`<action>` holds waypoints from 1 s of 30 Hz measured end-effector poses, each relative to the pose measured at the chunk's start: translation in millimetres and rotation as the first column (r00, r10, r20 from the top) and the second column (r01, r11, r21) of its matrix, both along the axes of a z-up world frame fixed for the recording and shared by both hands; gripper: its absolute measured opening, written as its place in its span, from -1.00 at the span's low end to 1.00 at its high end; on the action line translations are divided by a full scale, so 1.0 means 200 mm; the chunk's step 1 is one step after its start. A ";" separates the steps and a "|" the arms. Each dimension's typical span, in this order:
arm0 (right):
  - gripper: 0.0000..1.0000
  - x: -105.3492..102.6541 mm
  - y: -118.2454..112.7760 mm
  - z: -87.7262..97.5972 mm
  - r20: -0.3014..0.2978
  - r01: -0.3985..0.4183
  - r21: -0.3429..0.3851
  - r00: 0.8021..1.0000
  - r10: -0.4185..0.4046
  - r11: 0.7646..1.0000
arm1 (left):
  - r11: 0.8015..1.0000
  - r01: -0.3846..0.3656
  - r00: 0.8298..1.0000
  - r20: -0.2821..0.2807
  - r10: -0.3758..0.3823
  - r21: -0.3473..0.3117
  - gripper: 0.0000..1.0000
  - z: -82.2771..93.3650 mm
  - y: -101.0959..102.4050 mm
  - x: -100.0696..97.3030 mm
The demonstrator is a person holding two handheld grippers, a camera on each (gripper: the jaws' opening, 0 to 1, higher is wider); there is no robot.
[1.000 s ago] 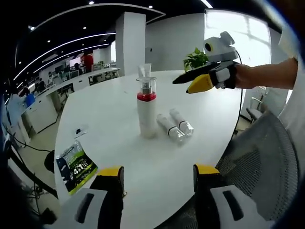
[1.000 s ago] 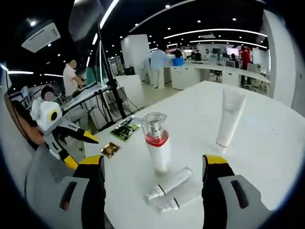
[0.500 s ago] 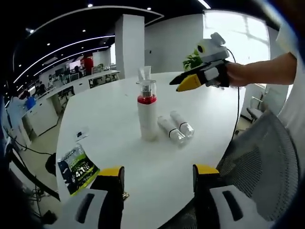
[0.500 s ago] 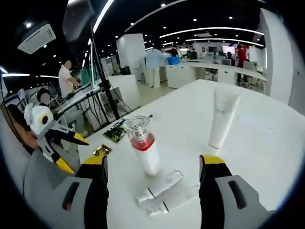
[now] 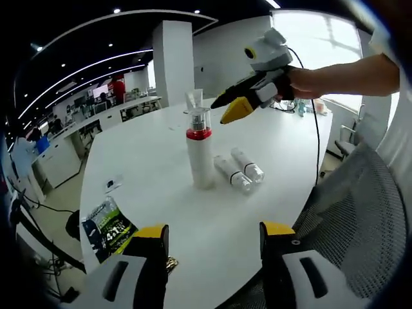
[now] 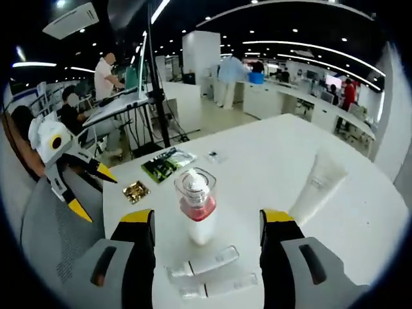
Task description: Arrange the skincare products in the storage area until every visible bottle or jar stands upright without overlapping.
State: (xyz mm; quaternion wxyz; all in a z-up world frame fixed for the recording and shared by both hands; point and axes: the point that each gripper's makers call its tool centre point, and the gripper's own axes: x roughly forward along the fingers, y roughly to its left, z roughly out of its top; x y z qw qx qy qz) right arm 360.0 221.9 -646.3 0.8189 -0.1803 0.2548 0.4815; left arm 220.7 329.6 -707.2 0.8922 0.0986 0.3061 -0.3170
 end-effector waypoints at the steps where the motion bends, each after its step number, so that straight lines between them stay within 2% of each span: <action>1: 0.27 0.00 0.02 0.01 -0.001 -0.026 -0.012 1.000 0.026 1.000 | 1.000 0.000 1.000 0.000 0.000 0.002 0.17 0.00 0.00 0.00; 4: 0.22 0.00 0.07 0.03 0.015 -0.123 -0.086 0.992 0.125 0.989 | 1.000 0.004 1.000 0.000 -0.004 0.008 0.17 0.00 0.00 0.00; 6: 0.10 -0.01 0.08 0.02 0.020 -0.213 -0.179 0.975 0.220 0.961 | 1.000 0.008 1.000 0.000 -0.008 0.013 0.17 -0.01 0.00 0.00; 7: -0.04 -0.01 0.08 0.00 0.015 -0.248 -0.219 0.966 0.257 0.944 | 1.000 0.008 1.000 0.001 -0.008 0.014 0.17 -0.01 0.00 0.00; 8: -0.13 -0.03 0.08 -0.02 -0.013 -0.296 -0.263 0.953 0.304 0.918 | 1.000 0.007 1.000 0.000 -0.007 0.015 0.17 -0.01 0.00 0.00; 9: -0.18 -0.04 0.07 -0.04 -0.021 -0.341 -0.322 0.935 0.353 0.883 | 1.000 0.004 1.000 0.000 -0.004 0.016 0.17 -0.01 0.01 0.00; 10: -0.18 -0.03 0.07 -0.05 -0.016 -0.379 -0.374 0.915 0.403 0.847 | 1.000 0.000 1.000 0.001 0.000 0.017 0.17 -0.01 0.01 0.00; 11: -0.18 -0.04 0.07 -0.06 -0.034 -0.403 -0.401 0.904 0.427 0.822 | 1.000 -0.003 1.000 0.002 0.003 0.018 0.17 -0.01 0.02 0.00; 12: -0.18 -0.04 0.08 -0.07 -0.041 -0.436 -0.430 0.884 0.466 0.791 | 1.000 -0.006 1.000 0.002 0.006 0.021 0.17 -0.01 0.02 0.00; 14: -0.18 -0.03 0.09 -0.07 -0.042 -0.466 -0.467 0.861 0.507 0.752 | 1.000 -0.010 1.000 0.001 0.010 0.026 0.17 -0.01 0.03 0.00; 18: -0.22 -0.02 0.11 -0.07 -0.075 -0.478 -0.469 0.859 0.506 0.742 | 0.999 -0.011 1.000 -0.004 0.011 0.040 0.17 -0.02 0.03 0.00; 22: -0.32 -0.02 0.13 -0.06 -0.079 -0.491 -0.468 0.852 0.518 0.735 | 0.999 -0.007 1.000 -0.002 0.007 0.048 0.16 -0.02 0.03 0.00; 26: -0.45 0.01 0.14 -0.07 -0.081 -0.478 -0.470 0.861 0.502 0.742 | 0.998 -0.010 1.000 -0.005 0.010 0.057 0.16 -0.03 0.04 0.00; 30: -0.46 0.01 0.14 -0.07 -0.106 -0.469 -0.445 0.874 0.475 0.763 | 0.998 -0.006 1.000 -0.007 0.006 0.070 0.06 -0.03 0.05 0.00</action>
